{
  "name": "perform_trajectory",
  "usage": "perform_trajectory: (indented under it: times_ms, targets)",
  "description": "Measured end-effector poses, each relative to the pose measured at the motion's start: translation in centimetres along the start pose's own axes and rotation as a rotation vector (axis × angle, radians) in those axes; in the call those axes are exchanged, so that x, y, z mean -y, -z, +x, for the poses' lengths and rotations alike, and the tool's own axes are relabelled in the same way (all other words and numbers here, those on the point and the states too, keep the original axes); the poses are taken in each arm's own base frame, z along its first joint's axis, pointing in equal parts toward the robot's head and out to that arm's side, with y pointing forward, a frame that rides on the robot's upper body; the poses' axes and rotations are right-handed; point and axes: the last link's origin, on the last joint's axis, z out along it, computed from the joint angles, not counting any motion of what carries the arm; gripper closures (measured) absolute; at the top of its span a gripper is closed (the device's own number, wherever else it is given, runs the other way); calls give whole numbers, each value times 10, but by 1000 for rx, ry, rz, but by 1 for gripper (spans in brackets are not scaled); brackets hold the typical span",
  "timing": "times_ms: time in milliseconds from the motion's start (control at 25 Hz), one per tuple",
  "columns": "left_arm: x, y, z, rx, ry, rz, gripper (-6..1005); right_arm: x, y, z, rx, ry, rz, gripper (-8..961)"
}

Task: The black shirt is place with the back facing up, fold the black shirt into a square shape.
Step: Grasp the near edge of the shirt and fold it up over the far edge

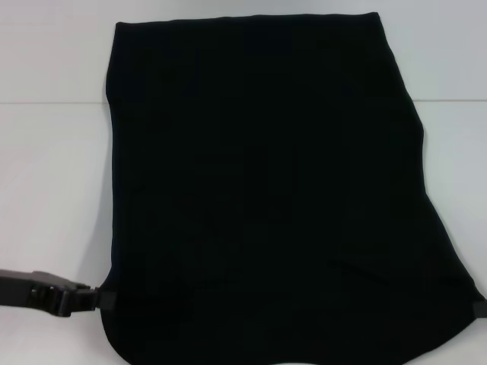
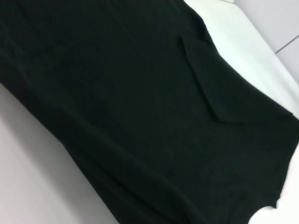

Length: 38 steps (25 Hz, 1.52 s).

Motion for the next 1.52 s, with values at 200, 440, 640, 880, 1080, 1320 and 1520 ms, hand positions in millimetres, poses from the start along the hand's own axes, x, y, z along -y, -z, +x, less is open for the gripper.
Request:
perform_trajectory:
  times_ms: [200, 440, 640, 880, 1080, 1320, 1520]
  targets:
    - [-4, 5, -17, -7, 45, -56, 965, 2, 12, 19, 24, -2, -19, 904]
    - [-8, 5, -31, -6, 66, -103, 965, 2, 21, 40, 41, -7, -39, 906]
    - [-10, 10, -42, -45, 94, -129, 965, 4, 26, 49, 76, -11, -40, 905]
    - [-8, 4, -14, -171, 75, -185, 965, 6, 30, 19, 172, 32, -24, 904]
    - [3, -12, 34, -283, 81, -190, 964, 6, 26, -30, 227, 84, 10, 904]
    - [15, -25, 96, -447, 94, -139, 964, 2, 16, -96, 275, 133, 62, 905]
    - [21, -31, 138, -567, 104, -60, 964, -2, 8, -146, 338, 162, 149, 906]
